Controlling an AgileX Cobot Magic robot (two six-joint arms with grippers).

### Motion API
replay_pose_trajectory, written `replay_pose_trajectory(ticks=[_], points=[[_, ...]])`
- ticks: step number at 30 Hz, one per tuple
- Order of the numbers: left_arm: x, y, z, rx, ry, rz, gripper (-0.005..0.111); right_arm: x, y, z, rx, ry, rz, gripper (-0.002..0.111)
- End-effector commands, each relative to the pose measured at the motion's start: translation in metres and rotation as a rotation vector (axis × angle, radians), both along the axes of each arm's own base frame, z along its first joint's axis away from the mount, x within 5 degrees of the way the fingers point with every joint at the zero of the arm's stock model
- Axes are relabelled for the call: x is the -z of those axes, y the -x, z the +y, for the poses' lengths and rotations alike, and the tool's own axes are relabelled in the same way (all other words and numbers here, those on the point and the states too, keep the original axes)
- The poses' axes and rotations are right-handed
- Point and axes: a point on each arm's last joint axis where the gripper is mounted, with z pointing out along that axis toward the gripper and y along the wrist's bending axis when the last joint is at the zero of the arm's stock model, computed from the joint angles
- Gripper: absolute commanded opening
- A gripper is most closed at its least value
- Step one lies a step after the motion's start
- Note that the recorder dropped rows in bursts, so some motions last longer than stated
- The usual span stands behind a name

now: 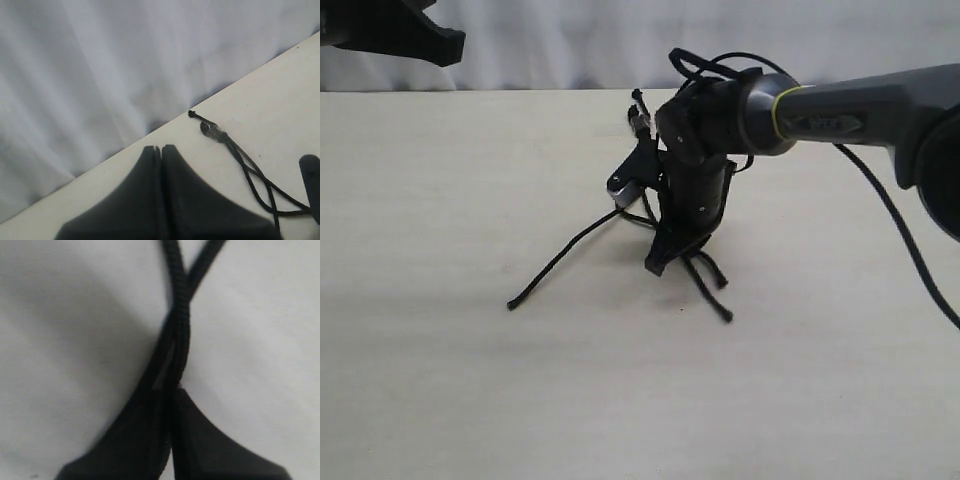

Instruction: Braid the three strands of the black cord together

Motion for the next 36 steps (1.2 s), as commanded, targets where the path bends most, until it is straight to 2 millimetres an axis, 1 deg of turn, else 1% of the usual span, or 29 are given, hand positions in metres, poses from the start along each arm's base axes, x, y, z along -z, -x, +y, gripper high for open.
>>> replay_pose_trajectory(ticks=[1,3,5,13,17,21,27,32,36], points=[[-0.001,0.001,0.001,-0.008,0.021,-0.010,0.000,-0.008,0.021,0.018,-0.100,-0.207,0.200,0.004],[-0.001,0.001,0.001,-0.008,0.021,-0.010,0.000,-0.015,0.021,0.022,-0.140,-0.255,0.190,0.004],[-0.001,0.001,0.001,-0.008,0.021,-0.010,0.000,-0.024,0.018,0.021,-0.137,-0.268,0.139,0.004],[-0.001,0.001,0.001,-0.008,0.021,-0.010,0.000,-0.057,0.005,-0.005,-0.069,-0.255,0.028,0.004],[-0.001,0.001,0.001,-0.008,0.021,-0.010,0.000,-0.065,-0.002,-0.021,-0.031,-0.262,0.004,0.004],[-0.001,0.001,0.001,-0.008,0.021,-0.010,0.000,-0.066,-0.013,-0.040,0.021,-0.268,-0.019,0.004],[-0.001,0.001,0.001,-0.008,0.021,-0.010,0.000,-0.058,-0.027,-0.063,0.100,-0.276,-0.047,0.004],[-0.001,0.001,0.001,-0.008,0.021,-0.010,0.000,-0.045,-0.034,-0.077,0.155,-0.273,-0.034,0.004],[-0.001,0.001,0.001,-0.008,0.021,-0.010,0.000,-0.036,-0.036,-0.078,0.179,-0.273,-0.031,0.004]])
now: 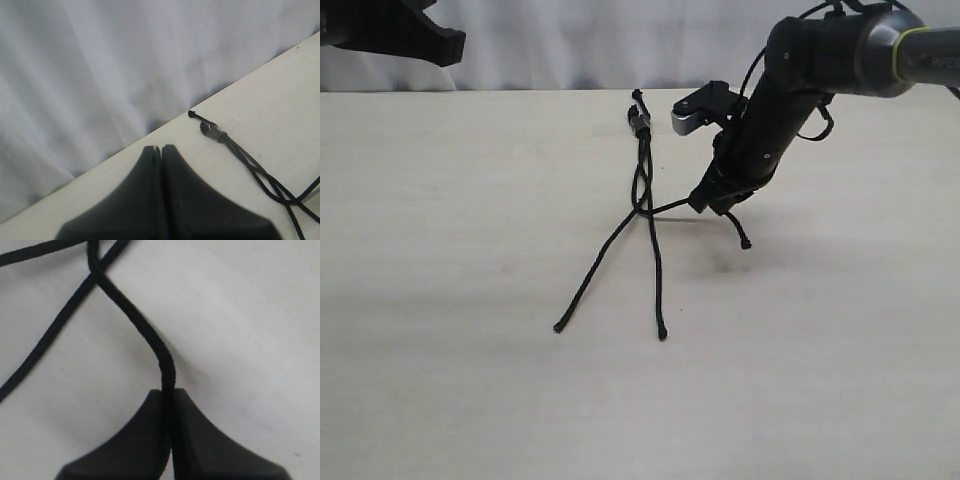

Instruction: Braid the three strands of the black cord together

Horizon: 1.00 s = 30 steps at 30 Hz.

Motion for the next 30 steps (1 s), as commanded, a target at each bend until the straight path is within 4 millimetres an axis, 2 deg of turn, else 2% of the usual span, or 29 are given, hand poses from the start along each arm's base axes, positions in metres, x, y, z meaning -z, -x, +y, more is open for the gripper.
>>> replay_pose_trajectory(ticks=[1,6,8,16,19,21,23,26,30], points=[[-0.001,0.001,0.001,-0.008,0.021,-0.010,0.000,0.008,-0.004,-0.003,0.030,-0.001,-0.005,0.004],[-0.001,0.001,0.001,-0.008,0.021,-0.010,0.000,0.014,-0.008,-0.004,0.112,-0.005,-0.024,0.005],[-0.001,0.001,0.001,-0.008,0.021,-0.010,0.000,0.016,-0.010,-0.005,0.131,0.027,-0.041,0.011],[-0.001,0.001,0.001,-0.007,0.021,-0.006,0.000,0.018,-0.011,-0.006,0.181,0.079,-0.062,0.062],[-0.001,0.001,0.001,-0.007,0.021,-0.006,0.000,0.009,-0.010,-0.006,0.171,0.073,-0.085,0.072],[-0.001,0.001,0.001,-0.007,0.021,-0.006,0.000,-0.006,-0.009,-0.006,0.172,0.063,-0.115,0.071],[-0.001,0.001,0.001,-0.008,0.021,-0.009,0.000,-0.031,-0.007,-0.008,0.176,0.043,-0.167,0.064],[-0.002,0.001,0.001,-0.008,0.022,-0.013,0.000,-0.075,0.001,-0.010,0.181,0.001,-0.270,0.045],[-0.002,0.000,0.001,-0.008,0.023,-0.018,0.000,-0.132,0.021,-0.016,0.221,-0.093,-0.453,0.014]])
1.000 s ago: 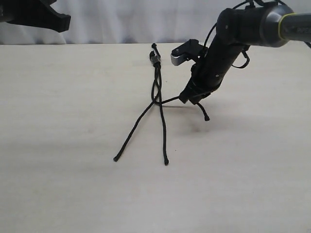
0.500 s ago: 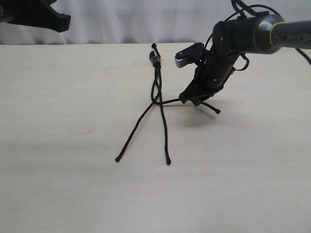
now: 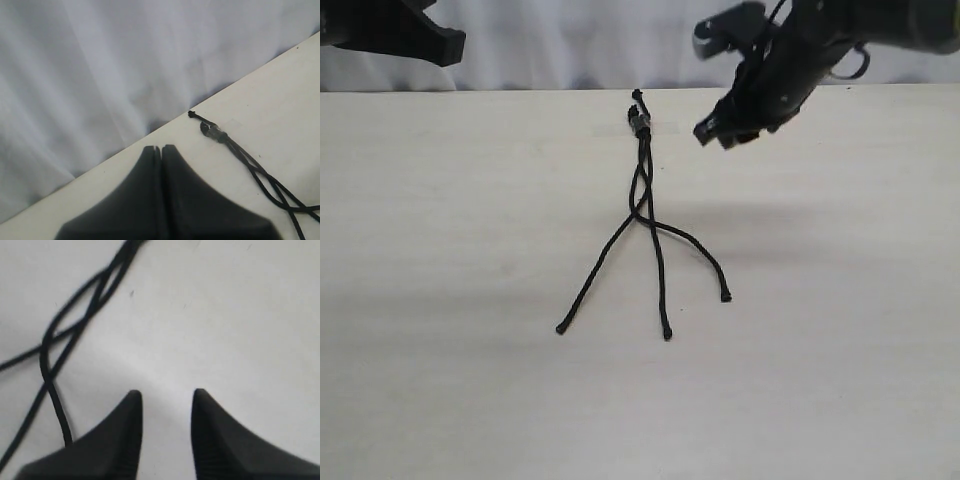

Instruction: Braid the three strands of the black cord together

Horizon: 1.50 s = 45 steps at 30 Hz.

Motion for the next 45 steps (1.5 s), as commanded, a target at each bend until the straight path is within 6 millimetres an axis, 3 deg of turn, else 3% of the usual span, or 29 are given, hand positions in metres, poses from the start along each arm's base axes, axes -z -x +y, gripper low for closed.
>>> replay_pose_trajectory(ticks=[1,5,12,19,24,29,33,43,45], points=[[-0.003,0.001,0.001,-0.009,0.027,-0.021,0.000,-0.061,0.025,-0.008,0.023,-0.082,-0.221,0.007],[-0.008,0.008,0.002,-0.014,0.053,-0.032,0.000,-0.098,0.067,-0.020,0.034,-0.168,-0.427,0.004],[-0.024,0.046,0.011,-0.035,0.136,-0.213,0.000,-0.110,0.155,-0.045,0.079,-0.341,-0.696,0.004],[-0.020,0.103,0.027,-0.069,0.274,-0.431,0.000,-0.082,0.239,-0.069,0.093,-0.463,-0.863,0.004],[-0.011,0.143,0.036,-0.065,0.307,-0.515,0.000,-0.056,0.281,-0.082,0.122,-0.528,-0.885,0.004],[-0.015,0.167,0.039,-0.049,0.315,-0.524,0.000,-0.043,0.309,-0.090,0.114,-0.552,-0.944,0.004],[-0.022,0.182,0.042,-0.042,0.330,-0.584,0.000,-0.049,0.327,-0.096,0.104,-0.590,-1.037,0.004],[-0.022,0.183,0.043,-0.041,0.330,-0.583,0.000,-0.058,0.346,-0.102,0.096,-0.642,-1.142,0.004],[-0.016,0.193,0.046,-0.057,0.269,-0.575,0.000,-0.058,0.346,-0.102,0.096,-0.642,-1.142,0.004]])
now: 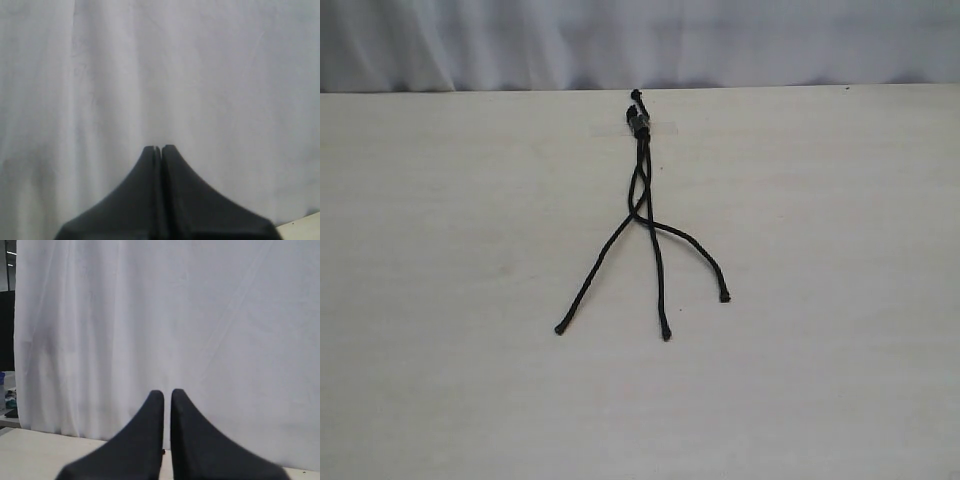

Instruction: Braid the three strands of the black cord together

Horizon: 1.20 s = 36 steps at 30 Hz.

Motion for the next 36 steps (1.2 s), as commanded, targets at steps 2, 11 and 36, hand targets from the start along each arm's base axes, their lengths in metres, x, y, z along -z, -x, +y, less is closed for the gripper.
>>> replay_pose_trajectory(ticks=[2,11,36], points=[[0.033,0.027,0.012,-0.105,-0.053,0.160,0.000,0.000,0.001,0.000,-0.003,-0.016,-0.011,0.004],[0.119,0.041,0.027,-0.346,-0.027,0.265,0.000,0.000,0.001,0.000,-0.003,-0.016,-0.011,0.004],[0.155,0.042,0.027,-0.339,-0.005,0.372,0.000,0.000,0.001,0.000,-0.003,-0.016,-0.011,0.004]])
